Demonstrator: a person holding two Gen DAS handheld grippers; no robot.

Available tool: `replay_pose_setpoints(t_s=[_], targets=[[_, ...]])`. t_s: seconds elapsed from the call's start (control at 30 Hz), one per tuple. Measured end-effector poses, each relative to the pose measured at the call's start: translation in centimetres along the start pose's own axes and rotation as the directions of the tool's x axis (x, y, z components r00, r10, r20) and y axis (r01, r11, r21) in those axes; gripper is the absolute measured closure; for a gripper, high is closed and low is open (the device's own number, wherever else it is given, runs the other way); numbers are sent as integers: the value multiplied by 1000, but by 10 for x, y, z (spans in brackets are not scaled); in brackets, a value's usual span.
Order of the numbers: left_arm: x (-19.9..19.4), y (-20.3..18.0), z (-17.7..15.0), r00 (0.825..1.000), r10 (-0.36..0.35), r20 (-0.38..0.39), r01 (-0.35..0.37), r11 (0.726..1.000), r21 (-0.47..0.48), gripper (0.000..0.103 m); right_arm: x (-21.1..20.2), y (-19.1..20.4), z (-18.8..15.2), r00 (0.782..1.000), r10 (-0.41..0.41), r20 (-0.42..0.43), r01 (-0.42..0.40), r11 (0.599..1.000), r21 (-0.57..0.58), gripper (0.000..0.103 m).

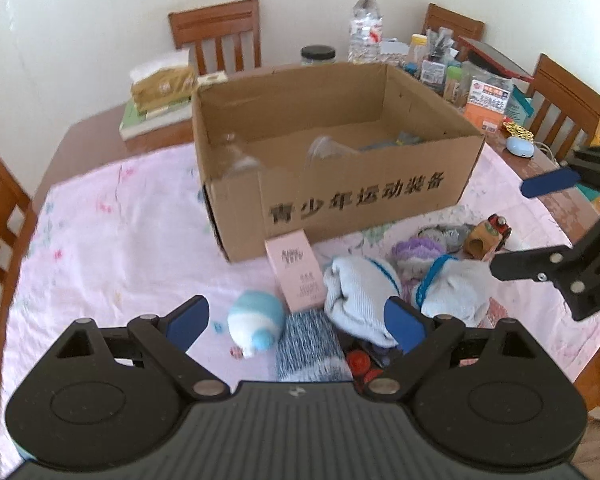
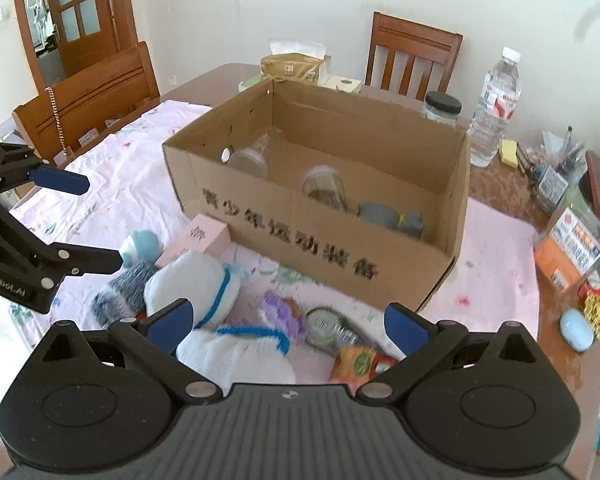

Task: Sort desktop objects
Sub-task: 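Withdraw both open tools from the box back over the table, then lower the left tool to the blue-grey sock roll while the right tool lowers to the pink sock roll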

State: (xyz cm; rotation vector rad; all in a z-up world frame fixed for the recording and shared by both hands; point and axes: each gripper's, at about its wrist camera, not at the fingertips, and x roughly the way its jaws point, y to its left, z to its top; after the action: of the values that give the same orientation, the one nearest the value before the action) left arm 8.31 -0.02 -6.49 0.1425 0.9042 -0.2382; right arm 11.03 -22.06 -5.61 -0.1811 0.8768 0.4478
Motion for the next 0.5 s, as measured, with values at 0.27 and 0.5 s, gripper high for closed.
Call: replay_pose_setpoints(t_s=[0.27, 0.5], targets=[[16, 8, -30, 999, -24, -47, 18, 993, -113, 9, 1, 4, -33, 1000, 0, -19, 1, 999, 36, 0], [34, 13, -42, 997, -42, -70, 30, 985, -172, 9, 20, 6, -58, 996, 33, -86, -26, 996, 82, 0]])
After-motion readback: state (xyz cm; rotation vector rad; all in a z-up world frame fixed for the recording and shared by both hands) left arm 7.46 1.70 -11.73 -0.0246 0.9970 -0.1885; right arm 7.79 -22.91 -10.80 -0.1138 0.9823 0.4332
